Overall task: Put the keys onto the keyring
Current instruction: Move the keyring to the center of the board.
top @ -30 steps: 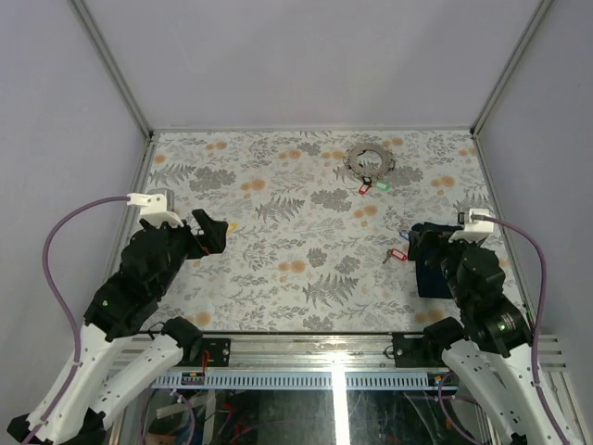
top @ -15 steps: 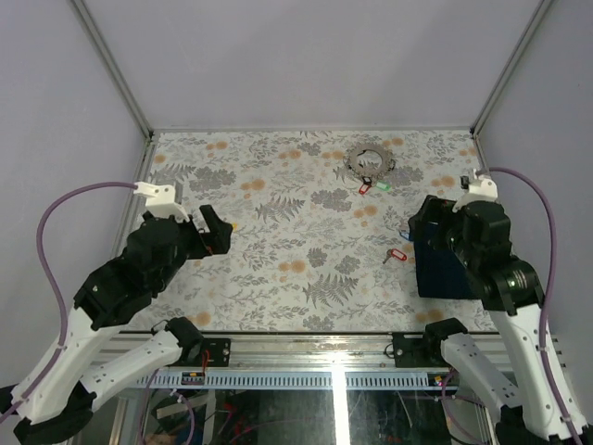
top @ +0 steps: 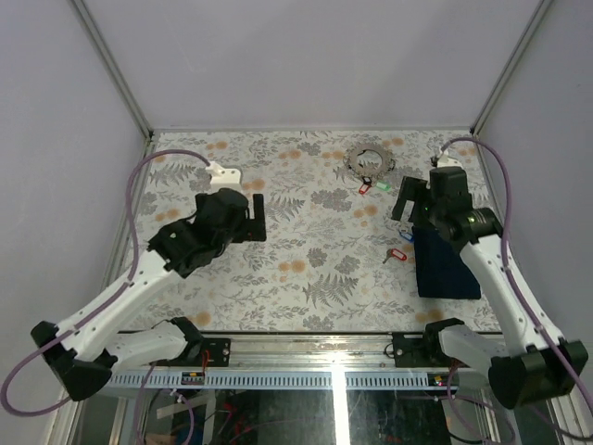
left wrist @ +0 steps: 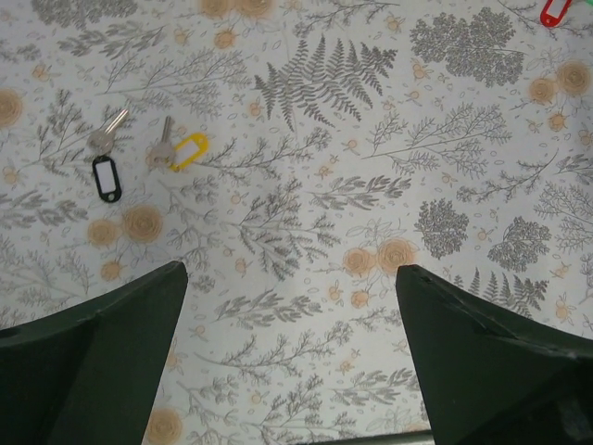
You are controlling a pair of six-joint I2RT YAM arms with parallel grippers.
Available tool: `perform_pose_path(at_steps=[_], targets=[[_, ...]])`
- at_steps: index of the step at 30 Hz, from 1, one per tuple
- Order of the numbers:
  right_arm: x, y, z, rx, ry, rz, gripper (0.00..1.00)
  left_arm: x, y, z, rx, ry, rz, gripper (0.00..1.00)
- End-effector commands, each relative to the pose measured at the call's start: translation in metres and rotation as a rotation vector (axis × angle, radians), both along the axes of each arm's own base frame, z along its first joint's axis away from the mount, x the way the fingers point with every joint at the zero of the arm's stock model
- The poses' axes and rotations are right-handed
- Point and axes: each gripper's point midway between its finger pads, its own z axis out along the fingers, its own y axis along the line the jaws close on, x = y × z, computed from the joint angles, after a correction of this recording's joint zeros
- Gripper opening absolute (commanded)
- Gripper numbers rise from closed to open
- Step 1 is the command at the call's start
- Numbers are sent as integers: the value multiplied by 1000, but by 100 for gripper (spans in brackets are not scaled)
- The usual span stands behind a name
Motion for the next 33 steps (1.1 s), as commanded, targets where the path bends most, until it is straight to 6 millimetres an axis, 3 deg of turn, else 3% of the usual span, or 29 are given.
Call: perform_pose_path(at_steps=[1,5,10,11,12,13,17,24,29,33], targets=[[66,15,14,12,-106,27,97,45,-23,26,-32,-127,-29,100],[128,30,-2,-29,-74,92,92,89,-24,10,-27,-92,-27,100],[212,52,-35,-86,-28,201,87,138,3,2,-213,-4,-27,100],[228,57,-49,-92,-7,222,86,143,9,1,-237,7,-28,100],[240,60,-46,-98,-18,235,86,146,16,1,-252,14,-19,100],[254,63,-61,-106,3,246,85,148,24,0,-256,14,3,100],[299,74,-76,-118,-11,277,83,152,50,-10,-199,11,104,100],[337,90,-115,-108,-13,334,79,152,73,-16,-114,15,182,100],[341,105,-140,-37,7,363,74,152,65,-21,-127,33,144,100],[341,111,-156,-2,24,379,73,152,70,-21,-106,31,161,100]])
